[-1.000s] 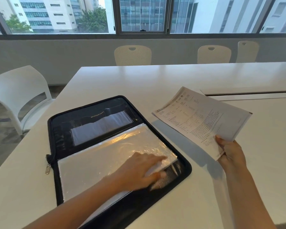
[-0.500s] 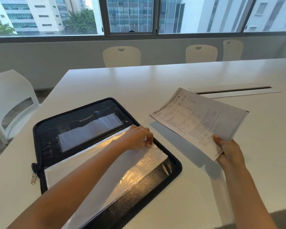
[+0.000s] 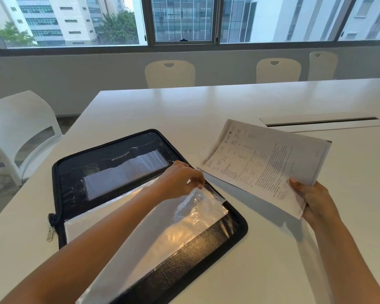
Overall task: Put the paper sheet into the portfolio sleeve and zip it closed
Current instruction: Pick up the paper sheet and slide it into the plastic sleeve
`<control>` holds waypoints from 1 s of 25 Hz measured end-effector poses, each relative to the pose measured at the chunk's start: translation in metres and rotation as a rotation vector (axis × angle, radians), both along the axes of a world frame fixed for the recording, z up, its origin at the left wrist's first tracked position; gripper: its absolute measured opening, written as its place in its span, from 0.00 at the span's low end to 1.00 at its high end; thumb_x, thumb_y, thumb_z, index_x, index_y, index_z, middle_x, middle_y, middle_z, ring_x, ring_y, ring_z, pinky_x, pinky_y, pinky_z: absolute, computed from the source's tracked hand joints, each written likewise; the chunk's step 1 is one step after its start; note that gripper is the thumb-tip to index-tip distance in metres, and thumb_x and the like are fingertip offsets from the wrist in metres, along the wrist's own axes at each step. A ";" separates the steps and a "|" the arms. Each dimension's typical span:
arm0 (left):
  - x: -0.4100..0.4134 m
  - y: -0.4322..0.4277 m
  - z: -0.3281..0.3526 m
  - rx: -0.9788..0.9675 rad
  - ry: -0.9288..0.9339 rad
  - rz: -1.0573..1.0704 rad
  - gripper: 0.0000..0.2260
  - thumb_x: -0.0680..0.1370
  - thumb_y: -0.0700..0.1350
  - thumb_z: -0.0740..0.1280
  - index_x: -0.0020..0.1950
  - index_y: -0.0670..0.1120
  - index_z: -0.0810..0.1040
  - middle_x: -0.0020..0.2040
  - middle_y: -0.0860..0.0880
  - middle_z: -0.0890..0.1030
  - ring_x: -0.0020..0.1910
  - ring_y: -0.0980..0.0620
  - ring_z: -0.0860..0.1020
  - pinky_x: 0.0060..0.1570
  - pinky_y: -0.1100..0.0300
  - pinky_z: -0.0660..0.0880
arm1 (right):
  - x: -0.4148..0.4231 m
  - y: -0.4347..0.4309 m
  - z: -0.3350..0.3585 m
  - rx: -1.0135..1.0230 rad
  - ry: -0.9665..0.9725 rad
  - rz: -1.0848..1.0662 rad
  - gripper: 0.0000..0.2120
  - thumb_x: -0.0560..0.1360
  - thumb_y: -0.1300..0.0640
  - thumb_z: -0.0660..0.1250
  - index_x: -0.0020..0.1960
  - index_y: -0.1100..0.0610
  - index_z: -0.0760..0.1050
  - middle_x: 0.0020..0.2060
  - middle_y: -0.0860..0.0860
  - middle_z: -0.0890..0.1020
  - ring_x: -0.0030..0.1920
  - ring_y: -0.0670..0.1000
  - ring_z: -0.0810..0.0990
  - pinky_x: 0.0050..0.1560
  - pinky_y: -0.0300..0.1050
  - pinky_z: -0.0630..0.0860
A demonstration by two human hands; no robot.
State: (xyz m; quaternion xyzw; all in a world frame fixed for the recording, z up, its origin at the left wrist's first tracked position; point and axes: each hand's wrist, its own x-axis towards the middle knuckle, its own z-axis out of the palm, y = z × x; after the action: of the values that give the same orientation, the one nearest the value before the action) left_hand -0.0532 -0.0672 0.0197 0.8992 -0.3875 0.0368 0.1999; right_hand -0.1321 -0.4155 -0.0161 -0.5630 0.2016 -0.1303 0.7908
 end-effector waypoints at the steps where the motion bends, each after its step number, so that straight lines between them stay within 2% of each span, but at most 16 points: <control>1: -0.001 0.001 -0.001 -0.015 0.009 -0.010 0.05 0.77 0.47 0.69 0.52 0.51 0.83 0.44 0.57 0.84 0.44 0.58 0.80 0.60 0.61 0.65 | 0.002 -0.001 0.000 -0.006 0.001 0.007 0.13 0.75 0.65 0.68 0.58 0.55 0.79 0.50 0.54 0.86 0.45 0.55 0.86 0.37 0.51 0.84; 4: -0.004 -0.001 -0.003 0.009 0.060 -0.024 0.07 0.75 0.49 0.70 0.51 0.51 0.82 0.44 0.58 0.81 0.46 0.59 0.75 0.54 0.62 0.64 | 0.007 -0.007 -0.001 0.006 0.005 0.011 0.12 0.74 0.66 0.68 0.53 0.52 0.80 0.47 0.51 0.87 0.42 0.54 0.87 0.34 0.48 0.82; 8: -0.007 -0.008 -0.004 0.068 0.090 -0.040 0.05 0.74 0.49 0.69 0.49 0.53 0.82 0.49 0.56 0.80 0.48 0.59 0.70 0.59 0.58 0.61 | 0.012 -0.014 -0.001 -0.010 0.030 0.058 0.12 0.73 0.65 0.70 0.54 0.53 0.80 0.44 0.51 0.88 0.40 0.54 0.87 0.32 0.47 0.82; 14: -0.012 -0.006 -0.006 -0.004 0.191 0.009 0.05 0.75 0.52 0.70 0.50 0.57 0.81 0.56 0.58 0.77 0.56 0.57 0.68 0.65 0.57 0.56 | 0.023 -0.027 0.014 -0.102 0.081 0.238 0.15 0.67 0.62 0.72 0.54 0.55 0.80 0.43 0.55 0.87 0.38 0.55 0.87 0.31 0.46 0.82; 17: -0.013 -0.003 -0.005 -0.011 0.191 0.035 0.04 0.76 0.52 0.70 0.49 0.59 0.80 0.53 0.62 0.76 0.55 0.57 0.69 0.65 0.56 0.57 | 0.030 -0.035 0.022 -0.147 0.100 0.275 0.16 0.64 0.61 0.73 0.52 0.55 0.80 0.40 0.55 0.87 0.35 0.55 0.86 0.29 0.46 0.81; 21: -0.013 -0.004 -0.004 -0.020 0.179 0.070 0.04 0.75 0.53 0.70 0.49 0.60 0.81 0.47 0.69 0.72 0.53 0.56 0.70 0.65 0.56 0.57 | 0.035 -0.052 0.026 -0.163 0.107 0.306 0.16 0.64 0.62 0.72 0.52 0.58 0.81 0.40 0.57 0.87 0.35 0.56 0.86 0.30 0.47 0.81; 25: -0.012 -0.005 -0.002 -0.030 0.190 0.057 0.05 0.75 0.52 0.71 0.49 0.62 0.80 0.50 0.66 0.75 0.54 0.56 0.70 0.64 0.55 0.59 | 0.037 -0.066 0.026 -0.199 0.135 0.384 0.15 0.65 0.60 0.74 0.52 0.56 0.82 0.45 0.61 0.86 0.38 0.60 0.86 0.32 0.51 0.82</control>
State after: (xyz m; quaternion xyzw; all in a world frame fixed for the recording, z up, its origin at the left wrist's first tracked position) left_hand -0.0652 -0.0721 0.0181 0.9062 -0.3405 -0.0372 0.2481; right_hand -0.0951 -0.4813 0.0103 -0.6737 0.1294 0.0413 0.7264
